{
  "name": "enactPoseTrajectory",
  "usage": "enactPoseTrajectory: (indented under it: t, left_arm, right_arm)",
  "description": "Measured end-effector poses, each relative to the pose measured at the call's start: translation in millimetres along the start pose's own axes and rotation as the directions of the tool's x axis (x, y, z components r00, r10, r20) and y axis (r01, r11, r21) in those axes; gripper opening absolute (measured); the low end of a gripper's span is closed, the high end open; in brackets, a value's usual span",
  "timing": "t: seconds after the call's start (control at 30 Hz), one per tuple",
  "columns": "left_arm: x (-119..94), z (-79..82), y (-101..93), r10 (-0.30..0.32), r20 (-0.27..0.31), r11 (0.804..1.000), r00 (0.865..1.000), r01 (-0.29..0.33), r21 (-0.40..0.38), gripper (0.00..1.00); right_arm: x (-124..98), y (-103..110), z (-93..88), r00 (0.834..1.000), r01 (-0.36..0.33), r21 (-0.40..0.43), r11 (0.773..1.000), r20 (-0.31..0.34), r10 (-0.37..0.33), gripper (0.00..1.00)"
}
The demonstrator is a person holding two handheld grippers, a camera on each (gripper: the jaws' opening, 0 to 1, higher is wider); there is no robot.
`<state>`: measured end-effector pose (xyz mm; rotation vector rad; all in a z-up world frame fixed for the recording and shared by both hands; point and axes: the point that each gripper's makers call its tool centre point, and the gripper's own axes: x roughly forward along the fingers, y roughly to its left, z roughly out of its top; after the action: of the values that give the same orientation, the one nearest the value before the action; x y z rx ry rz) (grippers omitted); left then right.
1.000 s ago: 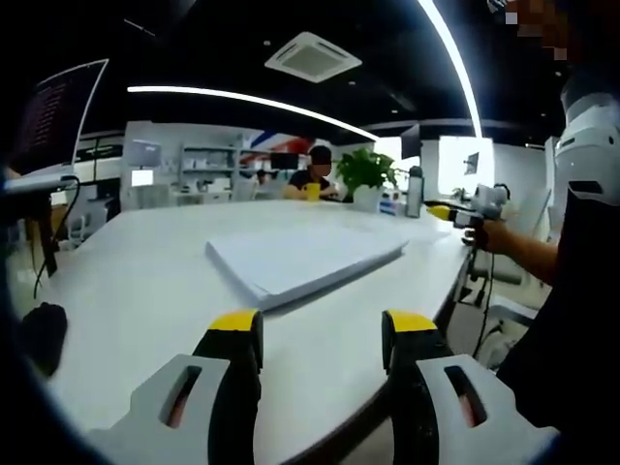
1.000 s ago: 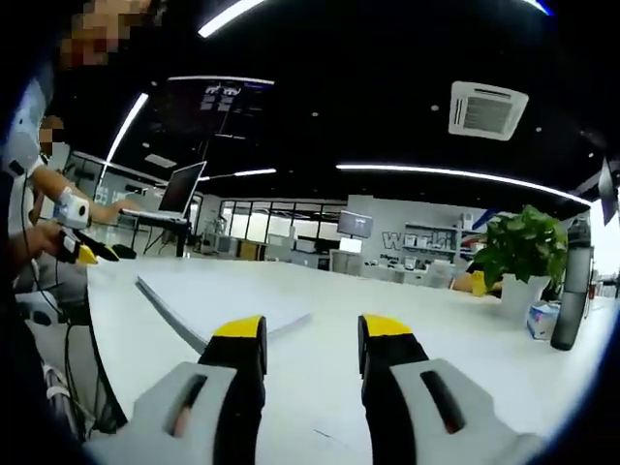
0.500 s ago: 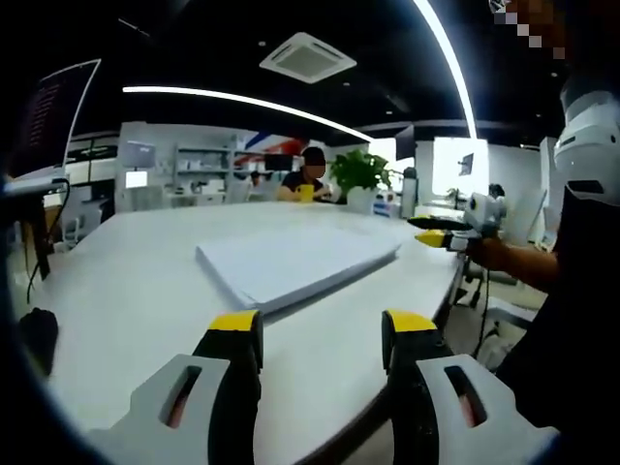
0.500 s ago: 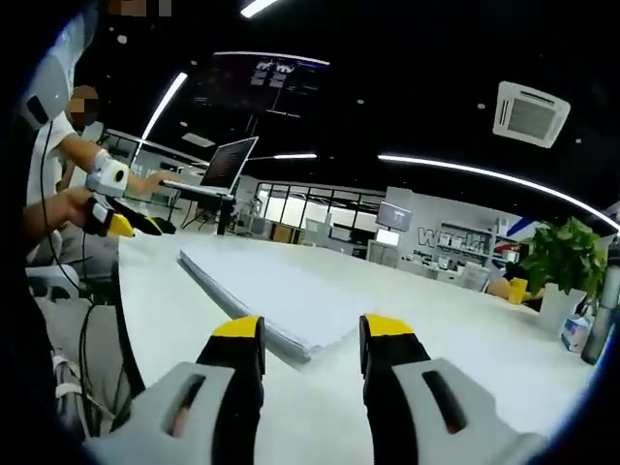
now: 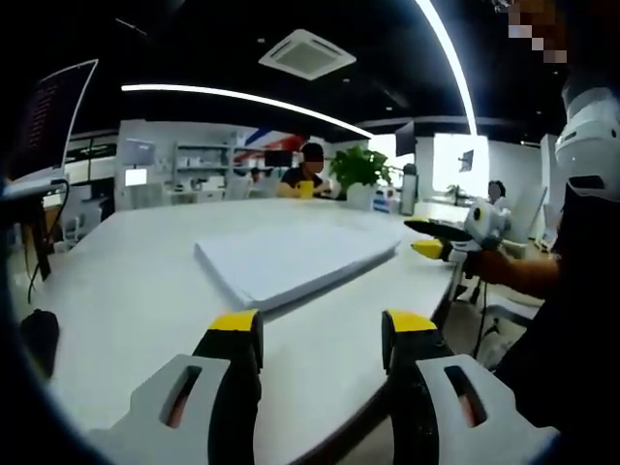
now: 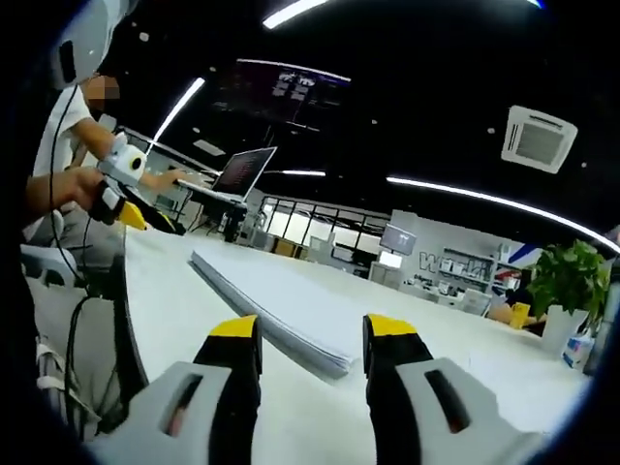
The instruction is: Grasp the top corner of one sheet in the document stack and pull a single sheet out from the document stack, separating that one sheet from the rest and lifting it clear until the single sheet is fully removed from the stack
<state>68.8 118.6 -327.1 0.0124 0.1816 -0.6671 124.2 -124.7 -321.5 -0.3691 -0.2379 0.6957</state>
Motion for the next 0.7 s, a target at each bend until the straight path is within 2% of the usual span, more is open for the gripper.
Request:
enactPoseTrajectory:
  t: [0.17, 0.4, 0.53, 0.7]
  left_arm:
    - [4, -0.1, -4.3, -0.020, -0.007, 1.000, 1.000, 0.020, 0.008, 0.49]
    - [5, -3.5, -3.7, -0.022, -0.021, 1.000, 1.000, 0.022, 0.009, 0.49]
    - [6, 0.1, -3.2, -0.027, -0.040, 0.999, 0.999, 0.029, 0.044, 0.49]
    - [12, 6.1, -4.1, -0.038, -0.081, 0.991, 0.996, 0.048, 0.124, 0.49]
  right_arm:
    - [-2, -2, 0.9, 0.999, 0.028, -0.004, 1.000, 0.024, -0.028, 0.44]
    - [-2, -2, 2.2, 0.999, 0.032, -0.008, 0.999, 0.041, -0.032, 0.44]
    - [-2, -2, 2.2, 0.999, 0.029, -0.002, 1.000, 0.044, -0.029, 0.44]
    - [-2, -3, 3.3, 0.998, 0.028, 0.003, 1.000, 0.049, -0.028, 0.43]
